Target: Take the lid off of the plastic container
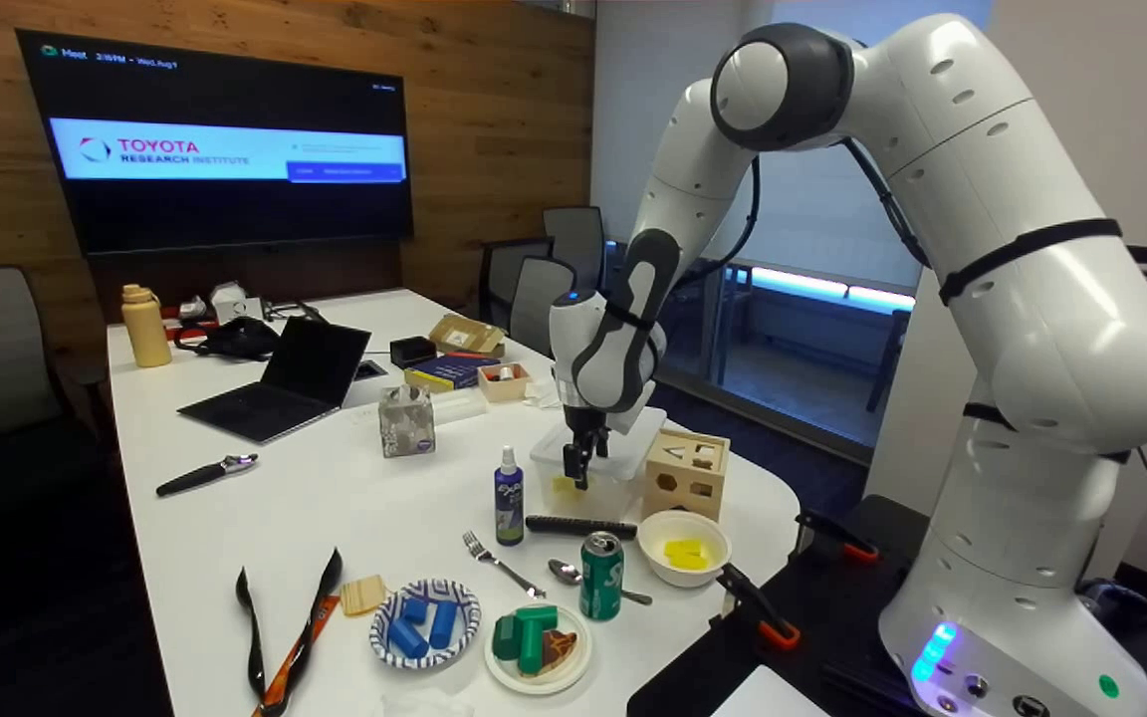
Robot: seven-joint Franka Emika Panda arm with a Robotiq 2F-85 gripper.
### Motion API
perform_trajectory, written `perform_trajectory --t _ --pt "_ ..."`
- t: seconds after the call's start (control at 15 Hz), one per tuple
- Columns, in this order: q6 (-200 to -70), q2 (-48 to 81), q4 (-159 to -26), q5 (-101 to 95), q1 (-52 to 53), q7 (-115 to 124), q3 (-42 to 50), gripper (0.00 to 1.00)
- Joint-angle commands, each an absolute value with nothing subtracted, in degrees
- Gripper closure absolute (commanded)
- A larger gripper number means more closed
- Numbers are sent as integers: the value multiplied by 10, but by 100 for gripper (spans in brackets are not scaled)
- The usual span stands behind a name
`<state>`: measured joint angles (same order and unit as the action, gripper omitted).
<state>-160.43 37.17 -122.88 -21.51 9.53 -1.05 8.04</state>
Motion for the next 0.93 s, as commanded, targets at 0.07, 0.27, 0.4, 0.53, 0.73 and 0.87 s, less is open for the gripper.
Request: perform_trajectory --t 0.07,0.27,0.4,0.53,0.73,0.87 --pt "-1668 397 -1228 -303 222 88 187 0" --pt "-1695 422 -1229 -349 329 170 277 0" --pt "-1704 442 -1230 -369 390 221 328 0" --pt "-1707 460 -1234 -371 443 255 369 0" --pt "-1702 483 -1244 -351 508 283 417 0" --pt "-1706 504 -1247 -338 545 295 448 0"
